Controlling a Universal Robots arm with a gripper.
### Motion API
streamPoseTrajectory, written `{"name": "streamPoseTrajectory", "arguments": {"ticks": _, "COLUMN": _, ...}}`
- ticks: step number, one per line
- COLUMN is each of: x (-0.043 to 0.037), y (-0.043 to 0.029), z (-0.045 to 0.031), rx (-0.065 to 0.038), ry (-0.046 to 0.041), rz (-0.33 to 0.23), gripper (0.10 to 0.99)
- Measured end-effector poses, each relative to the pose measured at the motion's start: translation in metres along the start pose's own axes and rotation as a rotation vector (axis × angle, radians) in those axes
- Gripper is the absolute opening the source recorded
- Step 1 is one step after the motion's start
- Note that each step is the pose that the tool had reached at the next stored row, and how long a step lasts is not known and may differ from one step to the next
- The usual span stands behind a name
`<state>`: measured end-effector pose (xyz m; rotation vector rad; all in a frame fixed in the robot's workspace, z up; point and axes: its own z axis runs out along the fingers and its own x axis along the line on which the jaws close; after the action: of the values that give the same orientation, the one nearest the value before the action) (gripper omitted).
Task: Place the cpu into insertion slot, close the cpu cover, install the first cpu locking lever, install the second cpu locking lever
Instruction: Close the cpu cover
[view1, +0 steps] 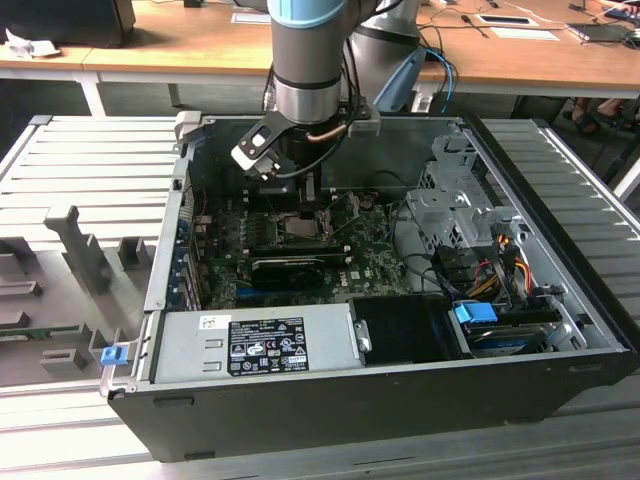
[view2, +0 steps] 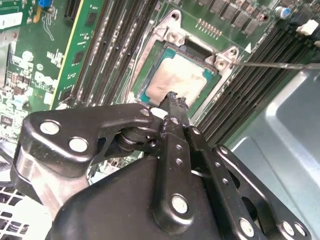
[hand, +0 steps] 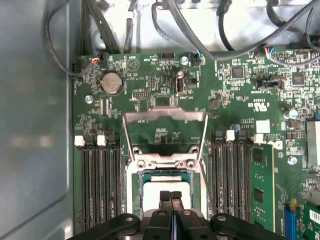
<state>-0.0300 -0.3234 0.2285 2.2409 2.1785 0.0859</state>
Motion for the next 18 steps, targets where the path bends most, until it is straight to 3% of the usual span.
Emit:
{"name": "streamPoseTrajectory", "arguments": {"ticks": 4, "x": -0.0002, "y": 0.0013, "z": -0.0024, "rx": 0.001, "ry": 0.0013, "rz": 0.0, "gripper": 0.106}}
{"name": "streamPoseTrajectory", "arguments": {"ticks": 6, "x": 0.0003, "y": 0.002, "z": -0.0174, "rx": 0.001, "ry": 0.0015, "rz": 0.0, "gripper": 0.106}}
{"name": "streamPoseTrajectory", "arguments": {"ticks": 10, "x": 0.0009, "y": 0.003, "z": -0.0379, "rx": 0.001, "ry": 0.0019, "rz": 0.0, "gripper": 0.106}}
{"name": "streamPoseTrajectory", "arguments": {"ticks": 11, "x": 0.0011, "y": 0.0035, "z": -0.0468, "rx": 0.001, "ry": 0.0034, "rz": 0.0, "gripper": 0.106}}
{"name": "streamPoseTrajectory", "arguments": {"ticks": 12, "x": 0.0012, "y": 0.0039, "z": -0.0498, "rx": 0.001, "ry": 0.0064, "rz": 0.0, "gripper": 0.106}}
{"name": "streamPoseTrajectory", "arguments": {"ticks": 18, "x": 0.0014, "y": 0.011, "z": -0.0496, "rx": 0.002, "ry": 0.0073, "rz": 0.0, "gripper": 0.106}}
